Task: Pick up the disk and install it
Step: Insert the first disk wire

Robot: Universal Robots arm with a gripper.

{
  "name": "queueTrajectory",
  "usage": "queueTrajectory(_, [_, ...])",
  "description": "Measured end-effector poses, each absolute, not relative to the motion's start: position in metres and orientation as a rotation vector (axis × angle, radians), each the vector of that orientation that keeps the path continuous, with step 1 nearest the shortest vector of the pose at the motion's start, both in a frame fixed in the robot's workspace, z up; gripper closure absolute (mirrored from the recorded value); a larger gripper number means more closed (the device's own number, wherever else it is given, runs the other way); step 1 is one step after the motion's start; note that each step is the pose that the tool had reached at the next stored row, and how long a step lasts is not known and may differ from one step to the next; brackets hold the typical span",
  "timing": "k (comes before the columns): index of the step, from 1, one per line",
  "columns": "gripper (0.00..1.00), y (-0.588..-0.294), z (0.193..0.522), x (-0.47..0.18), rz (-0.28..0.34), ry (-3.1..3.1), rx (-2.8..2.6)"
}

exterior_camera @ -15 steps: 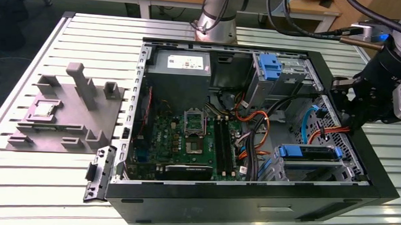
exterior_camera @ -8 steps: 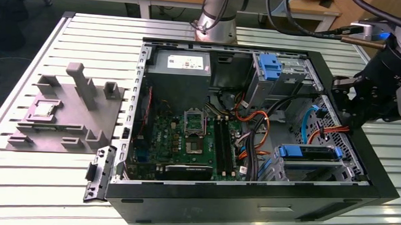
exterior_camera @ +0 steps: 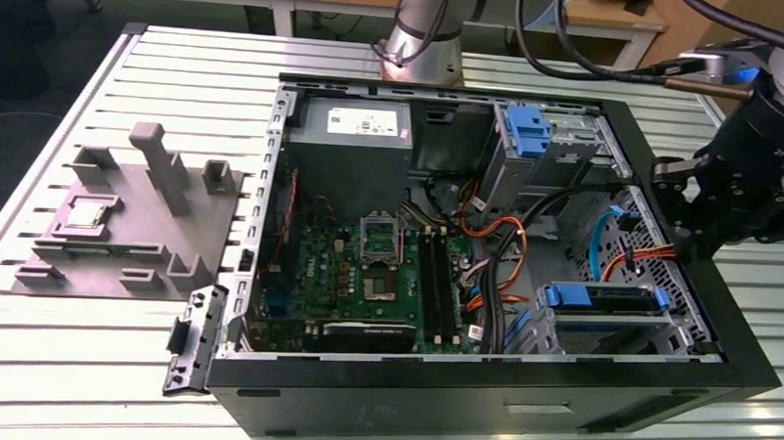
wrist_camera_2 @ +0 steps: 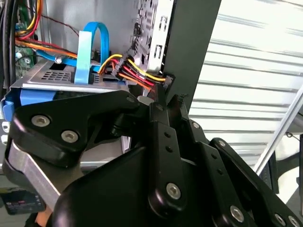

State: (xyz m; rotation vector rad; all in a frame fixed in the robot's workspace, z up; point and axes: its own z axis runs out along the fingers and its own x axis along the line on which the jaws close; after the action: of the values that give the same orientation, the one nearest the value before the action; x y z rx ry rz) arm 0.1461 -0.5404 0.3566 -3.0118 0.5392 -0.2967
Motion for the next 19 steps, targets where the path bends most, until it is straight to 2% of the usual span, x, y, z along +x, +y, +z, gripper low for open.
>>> queueTrajectory(19, [0.76, -0.5337, 0.3491, 0.1457, -0.335, 0.48, -3.035])
